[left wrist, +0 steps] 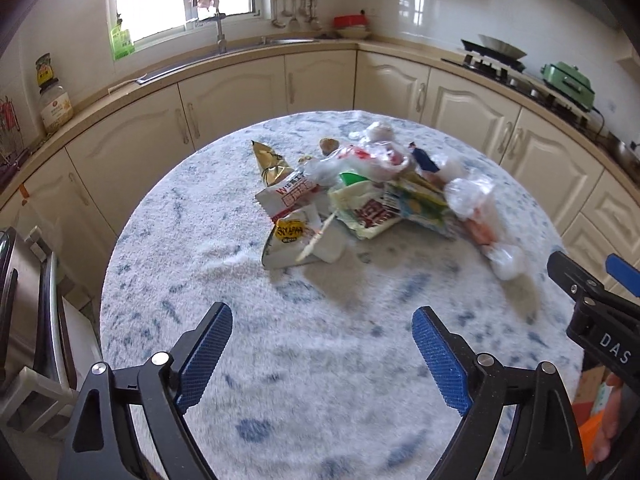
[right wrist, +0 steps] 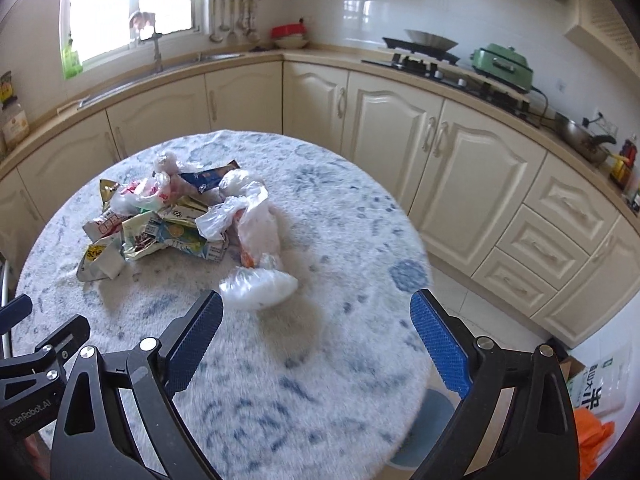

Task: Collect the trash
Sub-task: 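Move both open tools back to the table, then grasp the clear plastic bag with the right tool while the left tool grasps a white carton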

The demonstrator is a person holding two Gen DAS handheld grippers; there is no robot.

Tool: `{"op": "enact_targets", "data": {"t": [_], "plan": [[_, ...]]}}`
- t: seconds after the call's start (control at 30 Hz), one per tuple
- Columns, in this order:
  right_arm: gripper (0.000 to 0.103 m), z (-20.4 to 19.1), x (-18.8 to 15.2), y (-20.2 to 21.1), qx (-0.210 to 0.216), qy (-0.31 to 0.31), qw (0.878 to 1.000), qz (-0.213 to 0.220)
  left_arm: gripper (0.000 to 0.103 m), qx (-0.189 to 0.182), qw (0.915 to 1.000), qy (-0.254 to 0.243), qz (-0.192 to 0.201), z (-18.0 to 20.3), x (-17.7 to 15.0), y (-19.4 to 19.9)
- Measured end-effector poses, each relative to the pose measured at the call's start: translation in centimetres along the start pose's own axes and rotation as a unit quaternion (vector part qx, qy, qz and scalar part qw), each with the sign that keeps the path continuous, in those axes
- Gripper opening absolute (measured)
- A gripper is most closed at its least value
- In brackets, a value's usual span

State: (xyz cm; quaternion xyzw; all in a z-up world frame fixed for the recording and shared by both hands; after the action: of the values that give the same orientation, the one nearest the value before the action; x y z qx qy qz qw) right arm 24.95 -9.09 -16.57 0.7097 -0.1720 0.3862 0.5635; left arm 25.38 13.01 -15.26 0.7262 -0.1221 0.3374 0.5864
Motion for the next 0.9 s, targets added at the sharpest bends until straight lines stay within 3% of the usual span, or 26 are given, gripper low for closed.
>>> {"op": "enact_targets", "data": {"t": [0.23, 0.37, 0.5, 0.53, 0.57, 0.6, 0.63, 0.67, 0.7, 0.73, 0.9], "plan": [[0.096, -1.3, 1.7, -6.3, 0.019, 0.013, 0.999, -0.045, 0.088, -0.044, 0.9989, -0.007, -0.016, 0.9, 3.4, -5.6], [0.096, -1.8, 2.7, -8.4, 0.004, 0.03, 0.998, -0.047, 0.083, -0.04, 0.9989, -0.015, -0.017, 0.9, 4.4, -8.2], [0.095, -2.7, 3.0, -10.2, 0.002, 0.055, 0.997, -0.053, 0.063, -0.04, 0.9984, -0.027, -0.03, 1.6, 4.6, -10.7], [0.093, -2.8, 2.8, -10.6, 0.003, 0.058, 0.997, -0.059, 0.062, -0.045, 0.9981, -0.028, -0.032, 1.8, 4.7, -11.2], [0.09, -2.9, 2.5, -11.1, 0.008, 0.06, 0.996, -0.067, 0.061, -0.047, 0.998, -0.031, -0.028, 2.0, 4.7, -11.4], [0.076, -3.0, 2.2, -11.5, 0.013, 0.061, 0.995, -0.075, 0.05, -0.041, 0.9983, -0.037, -0.021, 2.2, 4.8, -11.6], [0.065, -3.2, 2.1, -11.4, 0.032, 0.056, 0.996, -0.069, 0.032, -0.03, 0.9986, -0.042, -0.014, 2.1, 4.9, -11.7], [0.057, -3.3, 2.0, -11.4, 0.044, 0.053, 0.995, -0.072, 0.026, -0.027, 0.9987, -0.041, -0.013, 2.2, 4.8, -11.8], [0.041, -3.5, 1.8, -11.2, 0.063, 0.049, 0.994, -0.075, 0.026, -0.034, 0.9986, -0.039, -0.015, 2.3, 4.8, -11.9], [0.034, -3.6, 1.5, -11.0, 0.08, 0.04, 0.993, -0.079, 0.025, -0.041, 0.9984, -0.036, -0.018, 2.3, 4.6, -11.9], [0.031, -3.7, 0.0, -9.4, 0.081, 0.032, 0.993, -0.081, 0.021, -0.051, 0.9983, -0.014, -0.023, 1.2, 3.9, -10.6]]}}
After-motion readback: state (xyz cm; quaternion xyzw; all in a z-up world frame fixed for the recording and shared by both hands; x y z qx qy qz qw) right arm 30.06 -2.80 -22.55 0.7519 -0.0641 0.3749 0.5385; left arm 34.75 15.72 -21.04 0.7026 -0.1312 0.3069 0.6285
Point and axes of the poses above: each gripper's, at about its wrist camera, not at the fingertips, and y roughly against the way its jaws point, z to its right, x to its top, the point moved 9 cm from there along -y, roughly the way its jaws point, and after that the axes turned 7 degrees about x, right-handed, at the moved point
